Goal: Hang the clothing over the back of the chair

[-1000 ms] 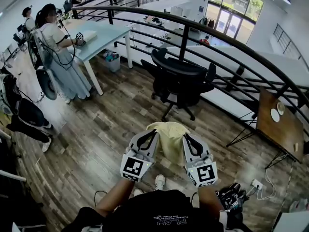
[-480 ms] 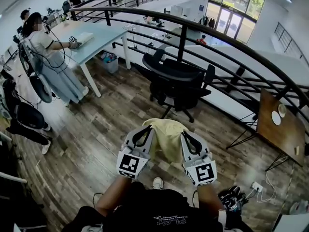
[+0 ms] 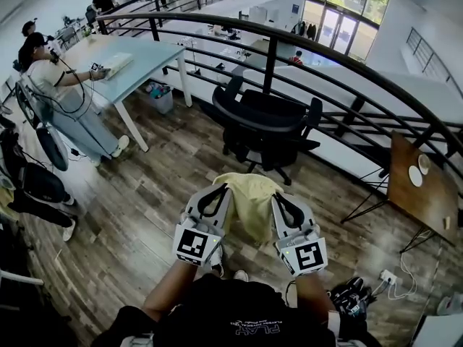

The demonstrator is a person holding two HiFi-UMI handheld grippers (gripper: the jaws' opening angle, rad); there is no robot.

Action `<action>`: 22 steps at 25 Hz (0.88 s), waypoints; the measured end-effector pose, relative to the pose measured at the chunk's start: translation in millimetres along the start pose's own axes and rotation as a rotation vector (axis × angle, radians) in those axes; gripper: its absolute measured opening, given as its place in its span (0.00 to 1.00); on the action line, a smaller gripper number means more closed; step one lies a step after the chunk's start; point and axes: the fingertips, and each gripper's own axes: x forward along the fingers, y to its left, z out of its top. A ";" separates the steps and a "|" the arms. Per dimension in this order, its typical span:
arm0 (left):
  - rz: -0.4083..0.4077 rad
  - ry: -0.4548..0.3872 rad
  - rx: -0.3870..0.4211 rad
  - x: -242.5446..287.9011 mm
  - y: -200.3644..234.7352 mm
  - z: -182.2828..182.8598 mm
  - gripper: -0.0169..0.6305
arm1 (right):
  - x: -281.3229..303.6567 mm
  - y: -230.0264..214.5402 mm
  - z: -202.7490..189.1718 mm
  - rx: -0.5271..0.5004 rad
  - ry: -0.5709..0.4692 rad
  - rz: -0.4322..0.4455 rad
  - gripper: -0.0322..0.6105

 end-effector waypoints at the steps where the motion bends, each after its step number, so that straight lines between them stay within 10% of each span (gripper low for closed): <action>1: -0.008 -0.005 0.008 3.2 5.5 -0.2 0.06 | 5.5 -0.7 0.2 -0.004 0.000 -0.006 0.09; 22: -0.096 -0.077 0.101 65.4 83.0 6.1 0.06 | 90.6 -27.3 -1.2 -0.003 -0.022 -0.087 0.09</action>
